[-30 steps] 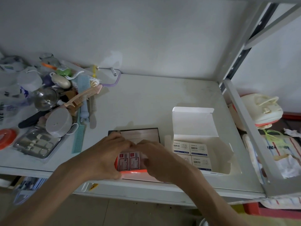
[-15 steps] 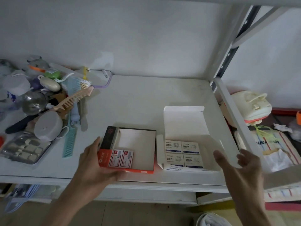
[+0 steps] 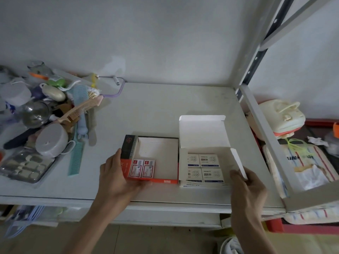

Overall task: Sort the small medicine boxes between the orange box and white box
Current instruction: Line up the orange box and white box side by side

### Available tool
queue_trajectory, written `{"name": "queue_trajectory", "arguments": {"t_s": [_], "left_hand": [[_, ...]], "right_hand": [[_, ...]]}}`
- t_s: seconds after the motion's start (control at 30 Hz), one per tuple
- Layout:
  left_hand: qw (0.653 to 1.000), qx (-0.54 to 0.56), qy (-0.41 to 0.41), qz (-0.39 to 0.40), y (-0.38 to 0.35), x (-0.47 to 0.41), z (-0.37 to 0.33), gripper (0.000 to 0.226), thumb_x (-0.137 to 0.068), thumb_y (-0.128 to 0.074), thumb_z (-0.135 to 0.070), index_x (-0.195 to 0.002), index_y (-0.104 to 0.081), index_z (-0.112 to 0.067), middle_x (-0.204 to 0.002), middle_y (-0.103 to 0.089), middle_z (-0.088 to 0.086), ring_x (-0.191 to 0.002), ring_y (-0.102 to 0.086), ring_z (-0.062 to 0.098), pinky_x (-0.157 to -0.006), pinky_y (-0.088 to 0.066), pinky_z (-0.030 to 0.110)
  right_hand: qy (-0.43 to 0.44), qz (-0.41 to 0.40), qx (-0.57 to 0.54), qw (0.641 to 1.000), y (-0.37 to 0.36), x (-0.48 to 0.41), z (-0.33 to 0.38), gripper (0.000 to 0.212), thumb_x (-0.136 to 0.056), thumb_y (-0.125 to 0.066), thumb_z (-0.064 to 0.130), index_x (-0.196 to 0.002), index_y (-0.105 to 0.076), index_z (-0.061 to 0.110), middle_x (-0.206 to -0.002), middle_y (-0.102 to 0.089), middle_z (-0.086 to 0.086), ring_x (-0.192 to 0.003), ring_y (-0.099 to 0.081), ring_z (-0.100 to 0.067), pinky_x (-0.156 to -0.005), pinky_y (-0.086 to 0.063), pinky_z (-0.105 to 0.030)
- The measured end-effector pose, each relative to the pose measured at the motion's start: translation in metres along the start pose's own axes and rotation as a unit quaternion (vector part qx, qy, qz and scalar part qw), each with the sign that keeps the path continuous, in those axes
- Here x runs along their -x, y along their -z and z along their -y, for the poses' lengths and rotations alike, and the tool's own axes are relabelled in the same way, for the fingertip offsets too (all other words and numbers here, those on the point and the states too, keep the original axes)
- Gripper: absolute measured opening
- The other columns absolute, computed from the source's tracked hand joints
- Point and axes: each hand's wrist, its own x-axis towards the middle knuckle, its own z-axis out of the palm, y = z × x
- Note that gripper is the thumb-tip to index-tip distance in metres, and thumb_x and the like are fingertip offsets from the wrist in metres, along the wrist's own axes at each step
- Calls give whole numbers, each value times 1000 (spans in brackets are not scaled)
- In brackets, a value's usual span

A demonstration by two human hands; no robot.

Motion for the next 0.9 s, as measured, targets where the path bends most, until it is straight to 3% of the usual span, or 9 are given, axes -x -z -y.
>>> {"name": "queue_trajectory", "arguments": {"t_s": [0.1,0.2,0.37,0.57,0.73,0.9], "left_hand": [[1000,-4,5,-5,-3,-3,0,99,-45,-81,-68,-128,-45,-27,-112,-60,-4,-109,-48,17,-91,-29,29],[1000,11,24,-5,-2,-8,0,106,-44,-91,-57,-134,-43,-26,-117,-52,-6,-110,-42,15,-93,-33,33],[999,35,26,12,-2,-12,6,108,-41,-85,-67,-133,-43,-30,-116,-51,-9,-110,-42,14,-93,-36,37],[998,47,39,-6,-4,-13,4,112,-39,-75,-77,-135,-42,-29,-114,-48,-10,-104,-37,9,-91,-35,35],[996,75,41,14,-4,-14,15,89,-47,-77,-79,-122,-49,-39,-110,-62,-9,-106,-56,17,-92,-52,47],[996,83,34,25,-1,-16,16,86,-48,-79,-77,-121,-51,-41,-109,-65,-11,-106,-60,20,-92,-52,48]], "right_hand": [[5,8,15,1000,-9,-2,-2,16,-85,-56,1,-91,-67,11,-80,-69,-6,-74,-62,-22,-56,-50,-28],[15,-4,18,1000,-17,-4,-1,25,-82,-48,-7,-82,-65,10,-74,-67,-10,-68,-61,-26,-54,-53,-32],[13,-48,-4,999,-31,-14,-2,30,-73,-41,-14,-69,-59,10,-64,-62,-11,-58,-57,-25,-45,-49,-29],[5,-77,-24,997,-44,-23,1,31,-70,-37,-16,-74,-60,4,-62,-58,-7,-55,-55,-20,-45,-43,-22],[1,-81,-33,996,-47,-27,5,30,-68,-35,-16,-70,-55,5,-59,-52,-5,-51,-50,-17,-40,-39,-18],[-6,-97,-46,994,-48,-31,5,32,-67,-33,-15,-59,-47,13,-53,-45,-2,-46,-42,-15,-33,-32,-16]]}}
